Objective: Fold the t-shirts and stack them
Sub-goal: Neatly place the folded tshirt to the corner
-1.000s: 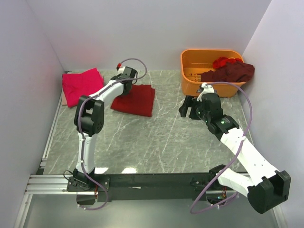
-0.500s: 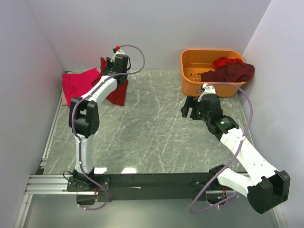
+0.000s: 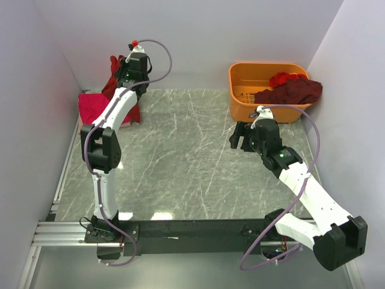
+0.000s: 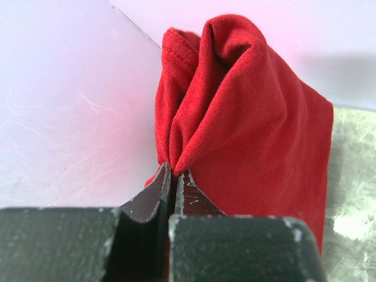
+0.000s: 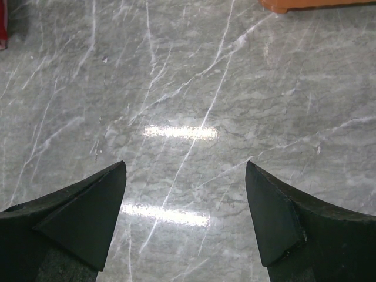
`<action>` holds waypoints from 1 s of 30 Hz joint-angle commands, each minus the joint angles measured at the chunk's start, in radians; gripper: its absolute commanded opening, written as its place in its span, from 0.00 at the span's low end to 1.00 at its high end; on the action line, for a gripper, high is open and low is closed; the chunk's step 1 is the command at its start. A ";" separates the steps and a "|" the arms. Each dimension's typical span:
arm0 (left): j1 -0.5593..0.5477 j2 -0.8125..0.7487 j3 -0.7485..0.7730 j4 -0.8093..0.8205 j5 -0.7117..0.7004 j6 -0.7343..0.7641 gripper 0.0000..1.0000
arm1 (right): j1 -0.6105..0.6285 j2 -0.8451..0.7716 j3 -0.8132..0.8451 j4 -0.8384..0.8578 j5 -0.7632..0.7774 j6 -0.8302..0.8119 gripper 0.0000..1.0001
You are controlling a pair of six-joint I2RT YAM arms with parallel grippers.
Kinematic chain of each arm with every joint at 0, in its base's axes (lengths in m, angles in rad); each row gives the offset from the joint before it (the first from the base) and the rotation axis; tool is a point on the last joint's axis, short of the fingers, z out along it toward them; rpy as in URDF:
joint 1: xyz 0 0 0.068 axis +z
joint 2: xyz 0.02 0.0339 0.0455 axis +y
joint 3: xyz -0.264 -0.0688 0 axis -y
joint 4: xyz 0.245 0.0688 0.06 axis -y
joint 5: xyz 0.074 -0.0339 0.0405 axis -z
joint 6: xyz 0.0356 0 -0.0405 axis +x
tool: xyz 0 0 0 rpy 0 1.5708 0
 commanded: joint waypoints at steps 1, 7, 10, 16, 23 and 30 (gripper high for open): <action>0.003 -0.083 0.066 0.053 0.004 0.009 0.01 | -0.007 -0.004 -0.008 0.029 0.026 -0.006 0.88; 0.028 -0.094 0.120 0.018 0.024 -0.015 0.01 | -0.007 0.011 -0.009 0.038 0.017 -0.003 0.88; 0.061 -0.111 0.095 -0.003 0.050 -0.050 0.01 | -0.007 0.022 -0.006 0.035 0.012 -0.003 0.88; 0.162 -0.124 -0.009 -0.033 0.122 -0.142 0.01 | -0.007 0.031 0.001 0.026 0.018 -0.002 0.88; 0.282 0.055 0.042 -0.084 0.073 -0.249 0.02 | -0.007 0.047 0.015 0.000 0.044 0.009 0.88; 0.356 0.084 0.239 -0.359 0.118 -0.490 0.99 | -0.006 0.025 0.040 -0.021 0.058 0.043 0.89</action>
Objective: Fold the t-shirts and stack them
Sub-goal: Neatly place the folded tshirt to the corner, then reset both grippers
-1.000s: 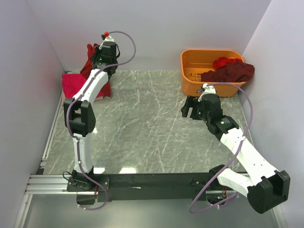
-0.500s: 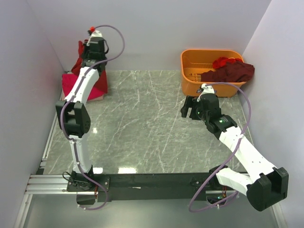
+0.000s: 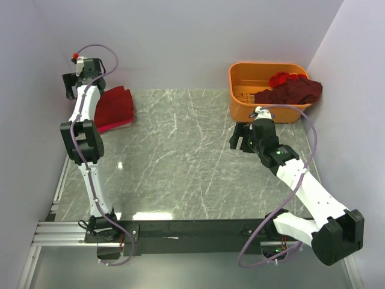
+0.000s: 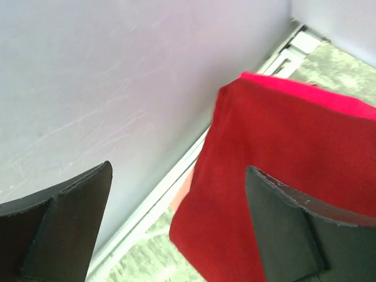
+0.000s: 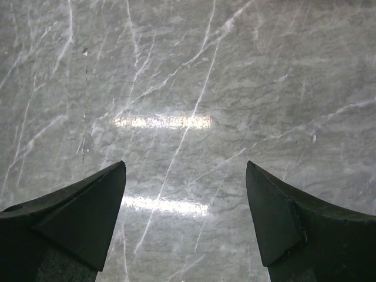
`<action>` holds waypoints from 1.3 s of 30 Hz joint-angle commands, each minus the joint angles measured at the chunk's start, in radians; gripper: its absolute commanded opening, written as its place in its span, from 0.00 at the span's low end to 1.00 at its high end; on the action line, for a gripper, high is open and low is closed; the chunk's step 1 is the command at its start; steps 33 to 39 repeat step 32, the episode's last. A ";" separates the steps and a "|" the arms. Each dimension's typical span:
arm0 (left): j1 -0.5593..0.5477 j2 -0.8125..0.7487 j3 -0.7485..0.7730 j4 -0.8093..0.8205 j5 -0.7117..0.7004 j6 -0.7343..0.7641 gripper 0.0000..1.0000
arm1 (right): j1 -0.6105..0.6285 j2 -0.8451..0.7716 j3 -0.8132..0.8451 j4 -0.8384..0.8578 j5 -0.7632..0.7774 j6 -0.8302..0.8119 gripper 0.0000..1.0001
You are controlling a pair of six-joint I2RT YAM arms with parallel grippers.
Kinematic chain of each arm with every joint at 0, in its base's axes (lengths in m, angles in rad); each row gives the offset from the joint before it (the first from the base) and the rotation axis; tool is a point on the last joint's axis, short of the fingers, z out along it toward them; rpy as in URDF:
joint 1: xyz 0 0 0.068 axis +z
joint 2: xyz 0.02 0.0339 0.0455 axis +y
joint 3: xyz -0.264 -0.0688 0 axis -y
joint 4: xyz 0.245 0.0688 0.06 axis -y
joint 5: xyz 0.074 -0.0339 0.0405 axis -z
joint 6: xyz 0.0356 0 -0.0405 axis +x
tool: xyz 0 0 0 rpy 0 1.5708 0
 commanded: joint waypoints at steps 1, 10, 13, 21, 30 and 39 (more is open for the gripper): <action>-0.002 -0.106 0.051 -0.095 0.053 -0.180 0.99 | -0.007 -0.032 0.036 -0.001 0.032 0.028 0.89; -0.085 -0.583 -0.398 -0.064 0.415 -0.511 0.99 | -0.009 -0.117 -0.019 0.018 0.035 0.092 0.89; -0.222 -0.734 -0.660 0.008 0.371 -0.588 0.99 | -0.007 -0.154 -0.056 0.042 0.012 0.114 0.89; -0.548 -0.971 -1.210 0.242 0.468 -0.794 0.99 | -0.006 -0.311 -0.257 0.079 0.048 0.190 0.89; -0.611 -0.985 -1.249 0.163 0.412 -0.854 0.99 | -0.005 -0.442 -0.389 0.136 0.044 0.269 0.90; -0.611 -0.982 -1.245 0.186 0.430 -0.835 1.00 | -0.007 -0.439 -0.371 0.116 0.076 0.267 0.90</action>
